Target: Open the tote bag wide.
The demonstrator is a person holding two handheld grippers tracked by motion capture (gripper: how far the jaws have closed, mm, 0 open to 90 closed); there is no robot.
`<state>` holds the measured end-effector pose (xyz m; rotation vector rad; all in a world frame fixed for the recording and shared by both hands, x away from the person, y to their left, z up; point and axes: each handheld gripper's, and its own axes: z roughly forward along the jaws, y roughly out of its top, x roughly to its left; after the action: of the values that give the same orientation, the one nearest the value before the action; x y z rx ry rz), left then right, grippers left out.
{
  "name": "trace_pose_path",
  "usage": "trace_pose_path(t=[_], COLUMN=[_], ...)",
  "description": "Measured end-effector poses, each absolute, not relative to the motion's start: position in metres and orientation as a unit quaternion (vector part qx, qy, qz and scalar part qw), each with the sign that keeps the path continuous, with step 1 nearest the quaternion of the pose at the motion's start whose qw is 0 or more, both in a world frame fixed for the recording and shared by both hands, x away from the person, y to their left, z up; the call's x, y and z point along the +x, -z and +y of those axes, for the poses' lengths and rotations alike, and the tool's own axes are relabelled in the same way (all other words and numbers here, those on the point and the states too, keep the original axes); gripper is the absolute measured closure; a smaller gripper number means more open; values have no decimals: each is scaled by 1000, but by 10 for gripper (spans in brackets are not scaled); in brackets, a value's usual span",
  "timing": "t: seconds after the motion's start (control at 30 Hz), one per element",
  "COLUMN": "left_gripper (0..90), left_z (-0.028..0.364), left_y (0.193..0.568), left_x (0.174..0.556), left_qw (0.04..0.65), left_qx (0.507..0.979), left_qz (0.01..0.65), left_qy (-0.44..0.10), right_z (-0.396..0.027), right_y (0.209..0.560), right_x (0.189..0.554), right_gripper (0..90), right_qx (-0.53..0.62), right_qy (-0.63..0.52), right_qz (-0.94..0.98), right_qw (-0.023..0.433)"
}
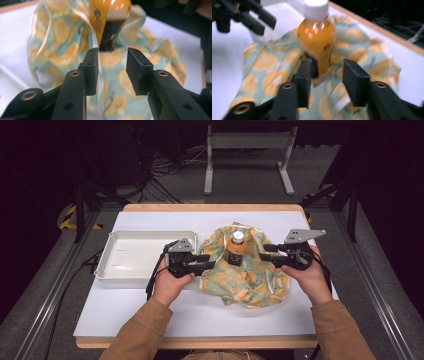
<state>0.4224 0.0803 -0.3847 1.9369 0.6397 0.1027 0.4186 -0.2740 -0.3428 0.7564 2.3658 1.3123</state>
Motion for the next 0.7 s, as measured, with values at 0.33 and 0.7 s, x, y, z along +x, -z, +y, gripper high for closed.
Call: trace_pose_path(t=[0.33,0.7], left_gripper=[763,826], left_z=[79,73], left_y=[396,411], left_x=[424,425], left_qw=[470,423], left_qx=[837,862], left_qz=[274,270], left_qy=[-59,-72], right_z=[-241,-226], right_y=[342,366], right_x=[479,514], right_gripper=[746,741], right_qx=[268,278], right_qy=[-460,-467], right_qz=[825,816], right_qw=[190,199])
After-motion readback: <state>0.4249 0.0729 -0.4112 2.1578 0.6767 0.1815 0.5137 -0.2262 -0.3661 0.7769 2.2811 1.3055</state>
